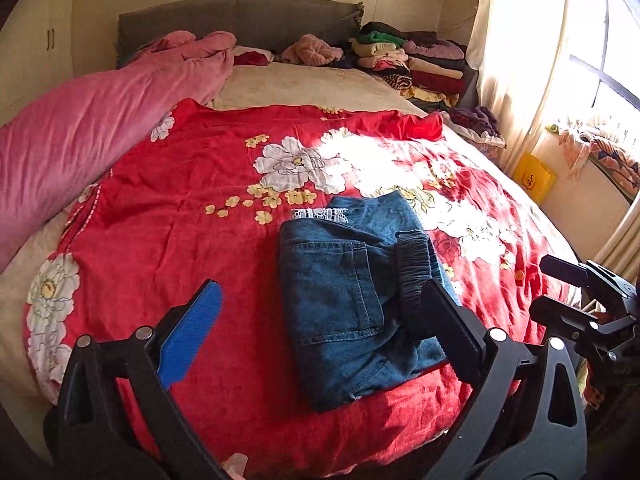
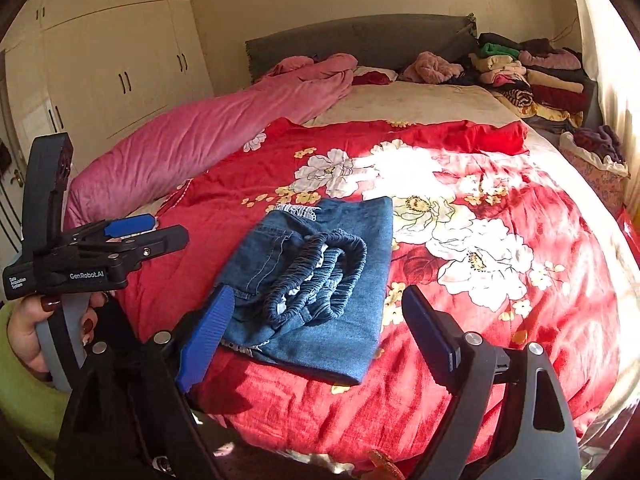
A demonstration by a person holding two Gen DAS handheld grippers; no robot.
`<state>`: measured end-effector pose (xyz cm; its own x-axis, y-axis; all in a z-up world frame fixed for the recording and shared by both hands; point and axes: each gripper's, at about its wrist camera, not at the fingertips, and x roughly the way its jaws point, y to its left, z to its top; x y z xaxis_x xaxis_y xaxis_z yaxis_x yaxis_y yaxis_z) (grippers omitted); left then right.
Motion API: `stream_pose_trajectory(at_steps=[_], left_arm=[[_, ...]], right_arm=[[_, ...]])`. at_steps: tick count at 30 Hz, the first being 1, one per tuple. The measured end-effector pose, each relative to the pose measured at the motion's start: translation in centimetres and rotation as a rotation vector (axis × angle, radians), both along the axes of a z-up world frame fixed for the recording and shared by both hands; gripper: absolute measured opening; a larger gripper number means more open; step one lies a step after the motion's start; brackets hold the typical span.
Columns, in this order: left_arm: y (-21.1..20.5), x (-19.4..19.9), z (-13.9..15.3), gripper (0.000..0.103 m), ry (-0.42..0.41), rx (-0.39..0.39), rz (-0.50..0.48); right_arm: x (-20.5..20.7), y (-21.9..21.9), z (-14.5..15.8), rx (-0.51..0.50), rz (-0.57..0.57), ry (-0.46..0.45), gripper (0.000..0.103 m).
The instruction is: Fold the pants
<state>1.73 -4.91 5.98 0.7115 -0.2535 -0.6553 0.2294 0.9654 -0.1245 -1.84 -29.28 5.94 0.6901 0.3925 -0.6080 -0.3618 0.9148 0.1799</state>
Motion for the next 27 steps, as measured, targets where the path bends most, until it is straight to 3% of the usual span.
stream_pose_trajectory(at_steps=[9, 27], left_arm=[[-0.2, -0.3, 0.1, 0.093, -0.013, 0.026, 0.006], [-0.9, 1.4, -3.4, 0.093, 0.063, 0.044, 0.010]], right_arm=[[0.8, -0.8, -0.1, -0.023, -0.044, -0.002, 0.085], [3.6, -1.9, -3.6, -0.056, -0.100, 0.082, 0.085]])
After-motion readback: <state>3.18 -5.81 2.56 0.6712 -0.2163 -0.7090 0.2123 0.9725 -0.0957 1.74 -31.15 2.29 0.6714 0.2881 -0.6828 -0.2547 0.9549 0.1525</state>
